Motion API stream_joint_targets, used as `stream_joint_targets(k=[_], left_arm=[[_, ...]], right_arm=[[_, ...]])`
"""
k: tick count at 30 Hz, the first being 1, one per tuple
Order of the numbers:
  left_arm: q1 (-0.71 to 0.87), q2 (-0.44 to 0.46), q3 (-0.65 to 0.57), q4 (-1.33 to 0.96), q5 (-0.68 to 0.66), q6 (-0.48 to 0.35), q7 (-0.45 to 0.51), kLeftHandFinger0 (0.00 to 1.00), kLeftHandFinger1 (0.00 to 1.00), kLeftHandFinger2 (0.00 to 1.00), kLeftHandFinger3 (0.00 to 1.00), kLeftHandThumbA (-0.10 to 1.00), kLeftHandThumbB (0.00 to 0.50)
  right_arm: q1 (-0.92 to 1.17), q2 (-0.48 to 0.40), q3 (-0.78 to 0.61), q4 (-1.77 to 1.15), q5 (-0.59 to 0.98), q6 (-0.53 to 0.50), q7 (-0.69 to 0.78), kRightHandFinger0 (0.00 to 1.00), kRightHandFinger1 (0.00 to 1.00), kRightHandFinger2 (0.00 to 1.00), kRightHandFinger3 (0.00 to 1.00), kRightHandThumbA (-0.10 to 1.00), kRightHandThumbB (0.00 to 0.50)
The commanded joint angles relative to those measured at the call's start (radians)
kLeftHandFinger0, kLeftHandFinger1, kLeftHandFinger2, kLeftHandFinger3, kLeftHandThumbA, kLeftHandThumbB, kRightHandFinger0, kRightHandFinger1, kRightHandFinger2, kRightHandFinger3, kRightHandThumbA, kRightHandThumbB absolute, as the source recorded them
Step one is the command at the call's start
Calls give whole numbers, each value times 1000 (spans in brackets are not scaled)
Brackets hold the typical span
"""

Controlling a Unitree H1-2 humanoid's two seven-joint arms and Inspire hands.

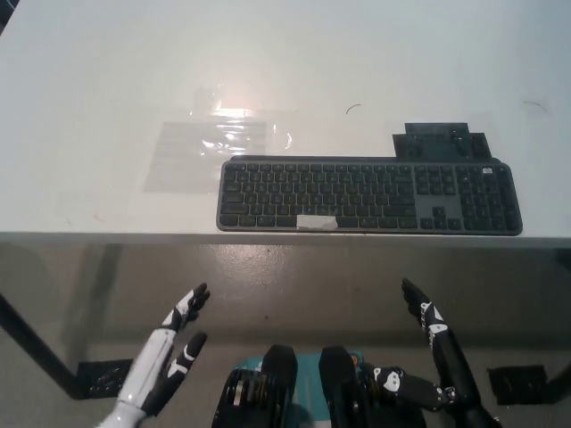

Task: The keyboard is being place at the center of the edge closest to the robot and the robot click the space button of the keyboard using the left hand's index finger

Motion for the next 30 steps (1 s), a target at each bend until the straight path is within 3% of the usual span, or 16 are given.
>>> stream_joint_targets(k=[1, 3, 4, 8, 14, 18, 24, 30], left_arm=[[-70, 64, -6, -224, 289, -52, 17, 6, 11, 364, 1000, 1000, 433], [-96, 68, -13, -273, 334, -16, -10, 0, 0, 26, 1000, 1000, 425], [-117, 67, -17, -304, 362, 18, -32, 0, 0, 1, 1000, 1000, 424], [-189, 53, -36, -354, 480, 110, -95, 0, 0, 0, 1000, 1000, 428], [-308, 21, -89, -291, 520, 184, -145, 0, 0, 0, 1000, 1000, 432], [-387, 11, -129, -228, 580, 246, -195, 0, 10, 19, 1000, 1000, 396], [-498, 6, -185, -99, 599, 342, -284, 73, 140, 123, 1000, 1000, 405], [-561, 4, -220, -20, 618, 385, -302, 14, 174, 139, 1000, 1000, 405]], right_arm=[[-10, 7, -6, -10, -1, -71, -13, 1000, 1000, 1000, 1000, 1000, 341], [-6, 6, -6, -15, -7, -67, -15, 1000, 1000, 1000, 1000, 1000, 340], [-6, 6, -6, -15, -6, -67, -14, 1000, 1000, 1000, 1000, 1000, 334], [-13, 9, -5, -12, -9, -70, -16, 1000, 1000, 1000, 1000, 1000, 327], [-18, 5, -5, -19, -2, -58, -8, 1000, 1000, 1000, 1000, 1000, 323], [-19, 4, -7, -27, -4, -50, -9, 1000, 1000, 1000, 1000, 1000, 326], [-21, 3, -9, -33, -6, -53, -11, 1000, 1000, 1000, 1000, 1000, 333], [-20, 2, -11, -39, -5, -51, -8, 1000, 1000, 1000, 1000, 1000, 339]])
